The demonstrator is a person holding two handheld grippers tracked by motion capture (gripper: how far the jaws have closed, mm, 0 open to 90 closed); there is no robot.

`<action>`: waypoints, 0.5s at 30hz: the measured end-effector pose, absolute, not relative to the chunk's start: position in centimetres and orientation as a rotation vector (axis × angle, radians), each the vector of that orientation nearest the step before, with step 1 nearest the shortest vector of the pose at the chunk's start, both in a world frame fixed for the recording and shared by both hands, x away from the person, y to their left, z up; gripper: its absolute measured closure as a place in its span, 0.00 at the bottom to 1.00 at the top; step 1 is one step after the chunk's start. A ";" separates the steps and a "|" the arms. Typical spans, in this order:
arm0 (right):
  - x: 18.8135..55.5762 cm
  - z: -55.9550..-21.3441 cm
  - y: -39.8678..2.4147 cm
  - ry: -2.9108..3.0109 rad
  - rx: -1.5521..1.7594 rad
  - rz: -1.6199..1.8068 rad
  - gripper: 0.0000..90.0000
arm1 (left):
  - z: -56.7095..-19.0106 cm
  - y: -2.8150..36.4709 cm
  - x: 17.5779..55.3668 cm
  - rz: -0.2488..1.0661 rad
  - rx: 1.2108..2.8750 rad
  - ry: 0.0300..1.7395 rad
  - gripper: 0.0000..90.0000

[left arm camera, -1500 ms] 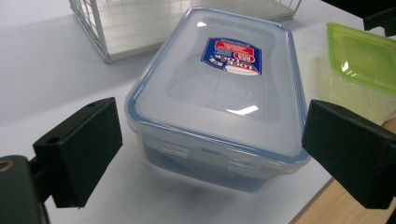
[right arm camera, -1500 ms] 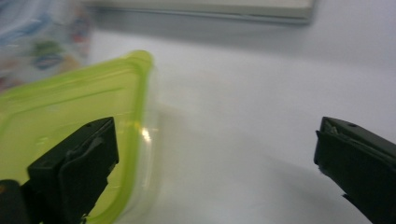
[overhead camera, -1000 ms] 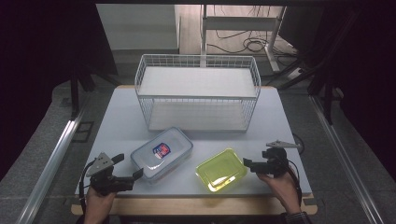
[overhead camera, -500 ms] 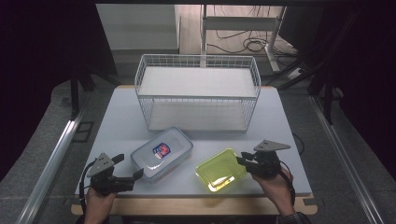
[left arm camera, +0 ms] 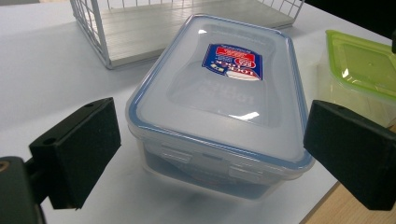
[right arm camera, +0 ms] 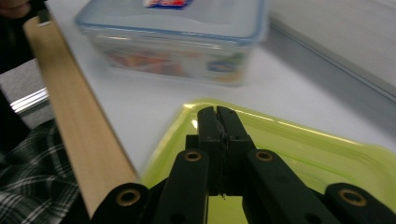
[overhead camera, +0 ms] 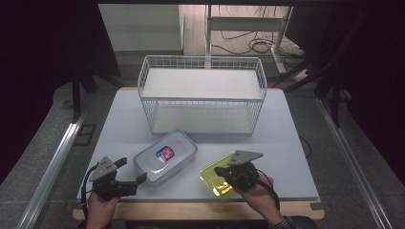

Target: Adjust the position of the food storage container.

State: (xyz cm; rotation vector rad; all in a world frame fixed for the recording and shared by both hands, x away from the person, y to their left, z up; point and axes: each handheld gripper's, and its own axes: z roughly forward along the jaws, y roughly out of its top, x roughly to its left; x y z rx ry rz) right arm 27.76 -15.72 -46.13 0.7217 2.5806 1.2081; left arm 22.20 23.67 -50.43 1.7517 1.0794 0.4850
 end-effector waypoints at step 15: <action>26.3 -48.8 -11.0 2.737 0.581 1.115 0.98 | -50.5 23.7 22.2 0.488 1.747 1.088 0.04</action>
